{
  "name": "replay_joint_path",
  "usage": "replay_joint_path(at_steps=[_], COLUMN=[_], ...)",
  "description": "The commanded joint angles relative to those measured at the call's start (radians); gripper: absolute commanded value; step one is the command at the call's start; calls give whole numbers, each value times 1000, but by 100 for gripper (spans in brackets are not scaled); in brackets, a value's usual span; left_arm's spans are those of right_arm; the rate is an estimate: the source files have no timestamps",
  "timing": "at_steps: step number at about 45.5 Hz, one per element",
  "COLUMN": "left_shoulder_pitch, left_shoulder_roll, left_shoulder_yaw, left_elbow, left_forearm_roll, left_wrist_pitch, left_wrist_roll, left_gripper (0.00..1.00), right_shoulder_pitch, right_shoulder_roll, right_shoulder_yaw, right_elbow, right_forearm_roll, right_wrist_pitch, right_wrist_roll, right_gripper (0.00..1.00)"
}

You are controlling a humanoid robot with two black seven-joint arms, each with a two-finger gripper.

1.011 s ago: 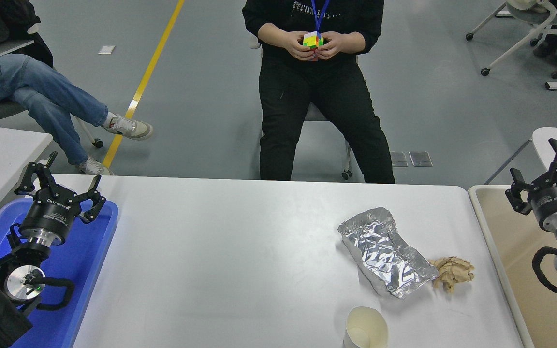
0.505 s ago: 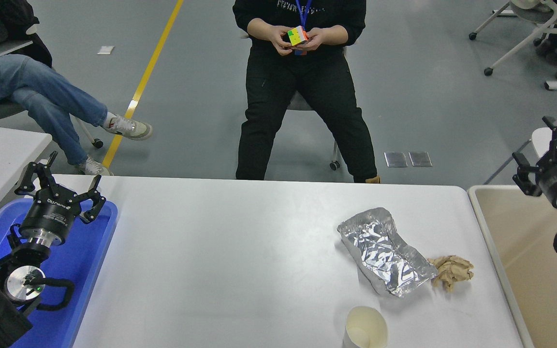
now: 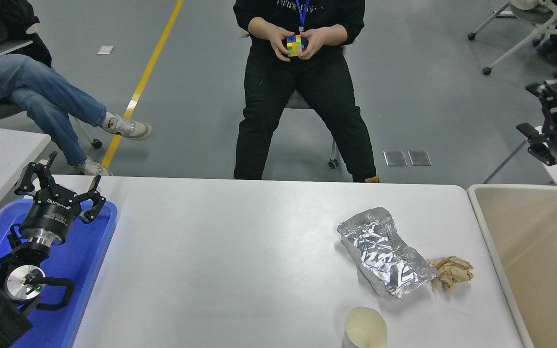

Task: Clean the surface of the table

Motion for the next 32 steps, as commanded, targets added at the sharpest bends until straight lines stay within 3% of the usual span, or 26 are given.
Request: replay_joint_path(at_steps=[1, 6, 18, 32], left_shoulder_pitch=[0, 0, 0, 0], left_shoulder_roll=[0, 0, 0, 0], left_shoulder_yaw=[0, 0, 0, 0], left_elbow=[0, 0, 0, 0], left_forearm_roll=[0, 0, 0, 0], left_wrist_pitch=[0, 0, 0, 0], left_wrist_roll=[0, 0, 0, 0], left_gripper=[100, 100, 100, 100], right_shoulder_pitch=[171, 252, 378, 357], right_shoulder_roll=[-14, -63, -181, -60], right_shoulder_yaw=[-82, -159, -297, -334], right_elbow=[21, 133, 573, 739], right_forearm_roll=[-349, -427, -655, -1053], right_wrist_pitch=[129, 181, 186, 186], right_wrist_roll=[5, 47, 79, 79], right_gripper=[99, 99, 99, 99])
